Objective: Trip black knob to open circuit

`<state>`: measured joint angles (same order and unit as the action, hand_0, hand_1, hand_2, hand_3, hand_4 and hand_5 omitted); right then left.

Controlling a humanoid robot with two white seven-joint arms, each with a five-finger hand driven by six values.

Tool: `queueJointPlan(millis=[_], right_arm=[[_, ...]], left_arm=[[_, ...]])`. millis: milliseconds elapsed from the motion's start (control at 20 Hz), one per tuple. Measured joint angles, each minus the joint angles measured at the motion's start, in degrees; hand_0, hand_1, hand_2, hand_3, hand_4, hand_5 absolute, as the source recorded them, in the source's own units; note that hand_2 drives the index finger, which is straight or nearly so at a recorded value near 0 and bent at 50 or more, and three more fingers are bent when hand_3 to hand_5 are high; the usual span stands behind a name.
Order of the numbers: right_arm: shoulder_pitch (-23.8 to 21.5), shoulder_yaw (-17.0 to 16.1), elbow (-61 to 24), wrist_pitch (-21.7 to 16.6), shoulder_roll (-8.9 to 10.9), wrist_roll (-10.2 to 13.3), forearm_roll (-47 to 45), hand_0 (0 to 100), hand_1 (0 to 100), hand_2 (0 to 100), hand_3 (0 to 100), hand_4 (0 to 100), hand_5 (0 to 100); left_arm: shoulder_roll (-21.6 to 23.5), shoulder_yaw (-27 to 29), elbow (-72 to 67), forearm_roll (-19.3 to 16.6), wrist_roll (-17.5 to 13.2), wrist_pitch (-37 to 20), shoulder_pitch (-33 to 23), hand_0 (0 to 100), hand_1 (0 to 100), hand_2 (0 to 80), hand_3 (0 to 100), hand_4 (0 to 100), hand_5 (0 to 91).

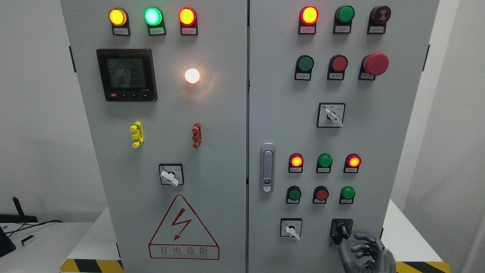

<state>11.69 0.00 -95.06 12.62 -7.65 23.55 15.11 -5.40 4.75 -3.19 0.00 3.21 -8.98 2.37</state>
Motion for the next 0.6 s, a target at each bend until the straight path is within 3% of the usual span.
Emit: queueJointPlan(millis=[601], right_arm=[[-0.11, 1.51, 0.05, 0.0, -0.01, 0.19, 0.0, 36, 80, 45, 73, 76, 91]], left_arm=[[0.0, 0.0, 0.0, 0.0, 0.0, 0.0, 0.0, 12, 39, 0.0, 0, 0, 0.0]])
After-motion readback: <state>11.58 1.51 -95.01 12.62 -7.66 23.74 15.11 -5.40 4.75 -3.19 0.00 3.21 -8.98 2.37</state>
